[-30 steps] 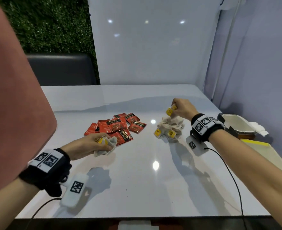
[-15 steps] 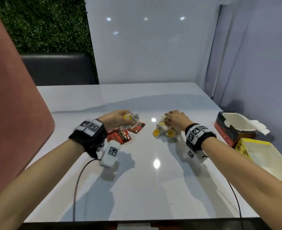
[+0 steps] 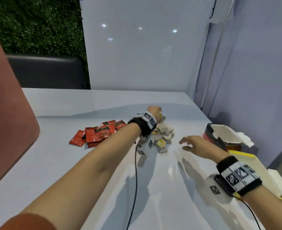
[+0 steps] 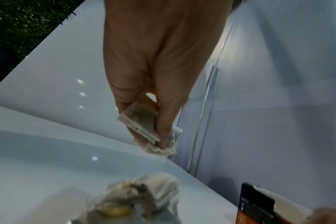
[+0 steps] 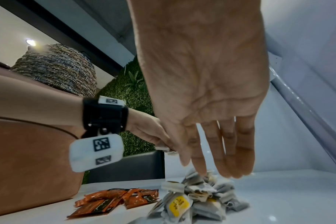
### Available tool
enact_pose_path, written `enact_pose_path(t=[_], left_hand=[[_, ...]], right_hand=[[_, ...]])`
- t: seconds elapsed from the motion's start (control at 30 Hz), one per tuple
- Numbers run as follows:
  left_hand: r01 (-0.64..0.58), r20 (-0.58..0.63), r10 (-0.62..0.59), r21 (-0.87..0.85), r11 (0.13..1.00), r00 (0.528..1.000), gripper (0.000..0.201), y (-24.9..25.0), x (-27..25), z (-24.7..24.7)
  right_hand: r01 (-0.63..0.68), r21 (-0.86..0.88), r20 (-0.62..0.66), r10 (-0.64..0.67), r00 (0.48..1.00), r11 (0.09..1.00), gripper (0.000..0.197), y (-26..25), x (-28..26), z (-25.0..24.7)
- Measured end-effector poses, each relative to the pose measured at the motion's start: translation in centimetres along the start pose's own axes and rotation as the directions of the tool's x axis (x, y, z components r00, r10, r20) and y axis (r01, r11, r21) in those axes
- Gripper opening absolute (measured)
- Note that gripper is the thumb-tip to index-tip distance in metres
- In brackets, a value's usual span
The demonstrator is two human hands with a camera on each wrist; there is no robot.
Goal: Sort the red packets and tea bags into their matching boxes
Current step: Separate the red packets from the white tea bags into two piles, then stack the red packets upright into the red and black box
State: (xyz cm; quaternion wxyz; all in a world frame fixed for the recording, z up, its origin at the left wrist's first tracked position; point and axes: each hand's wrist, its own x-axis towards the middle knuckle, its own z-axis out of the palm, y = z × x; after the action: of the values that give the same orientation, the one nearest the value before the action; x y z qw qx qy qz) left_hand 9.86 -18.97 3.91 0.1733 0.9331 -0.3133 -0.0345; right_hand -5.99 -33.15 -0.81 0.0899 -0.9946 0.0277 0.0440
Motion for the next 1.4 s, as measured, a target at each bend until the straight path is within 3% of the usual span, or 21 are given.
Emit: enact_pose_path(t=[0.17, 0.27, 0.4, 0.5, 0.63, 0.7, 0.77, 0.87, 0.97, 1.1, 1.17, 1.27, 1.4], left_hand=[[0.148, 0.054, -0.147, -0.012, 0.989, 0.988, 0.037, 0.4, 1.7, 5.5], [0.148, 0.109, -0.147, 0.005, 0.989, 0.983, 0.045, -0.2, 1.9, 6.9], [0.084, 0.116, -0.083, -0.007, 0.996, 0.99, 0.073, -2.9, 0.9, 3.0], [0.104, 0.172, -0.106, 0.024, 0.994, 0.979, 0.092, -7.7, -0.9, -2.3], [0.267, 0.381, -0.306, 0.154, 0.951, 0.873, 0.119, -15.8, -4.7, -7.4], [0.314, 0.387, -0.434, 0.337, 0.888, 0.813, 0.135, -18.7, -6.7, -7.4], [0.343, 0.353, -0.504, 0.427, 0.836, 0.788, 0.135, -20.3, -8.5, -6.0], [0.355, 0.385, -0.514, 0.414, 0.838, 0.767, 0.14, -21.1, -10.1, -3.1], [0.322, 0.356, -0.497, 0.448, 0.834, 0.791, 0.143, -21.8, -9.5, -1.1], [0.259, 0.349, -0.464, 0.497, 0.828, 0.814, 0.143, -22.3, -8.3, -0.8], [0.235, 0.365, -0.457, 0.512, 0.826, 0.811, 0.14, -22.2, -8.2, -0.9], [0.218, 0.395, -0.45, 0.507, 0.834, 0.801, 0.136, -21.8, -8.8, -1.2], [0.209, 0.412, -0.425, 0.474, 0.855, 0.806, 0.13, -20.7, -11.5, -0.7]], right_hand=[[0.042, -0.004, 0.051, -0.042, 0.998, 0.999, 0.031, -1.0, -0.6, 1.4], [0.074, 0.02, 0.062, -0.075, 0.995, 0.997, 0.03, -2.3, 0.4, 1.5], [0.164, 0.05, 0.028, -0.165, 0.986, 0.985, 0.02, -5.3, 2.3, 0.7], [0.252, 0.201, -0.007, -0.255, 0.967, 0.947, 0.018, -8.9, 4.5, 0.2], [0.244, 0.205, 0.105, -0.269, 0.957, 0.948, 0.04, -15.0, 9.3, -0.4], [0.163, 0.214, 0.187, -0.204, 0.961, 0.963, 0.057, -17.3, 12.3, -0.1], [0.071, 0.19, 0.258, -0.12, 0.959, 0.979, 0.082, -18.8, 15.1, 0.8], [0.044, -0.004, 0.284, -0.041, 0.958, 0.999, 0.117, -20.5, 18.1, 2.5], [0.065, -0.117, 0.307, -0.026, 0.951, 0.991, 0.136, -21.6, 20.0, 3.3], [0.08, -0.188, 0.383, -0.002, 0.924, 0.979, 0.141, -22.0, 25.5, 6.0], [0.115, -0.17, 0.417, -0.034, 0.908, 0.979, 0.129, -22.4, 26.5, 5.9], [0.186, -0.193, 0.379, -0.102, 0.92, 0.963, 0.102, -23.7, 22.6, 3.5], [0.255, -0.21, 0.376, -0.163, 0.912, 0.944, 0.116, -24.1, 18.2, 3.7]])
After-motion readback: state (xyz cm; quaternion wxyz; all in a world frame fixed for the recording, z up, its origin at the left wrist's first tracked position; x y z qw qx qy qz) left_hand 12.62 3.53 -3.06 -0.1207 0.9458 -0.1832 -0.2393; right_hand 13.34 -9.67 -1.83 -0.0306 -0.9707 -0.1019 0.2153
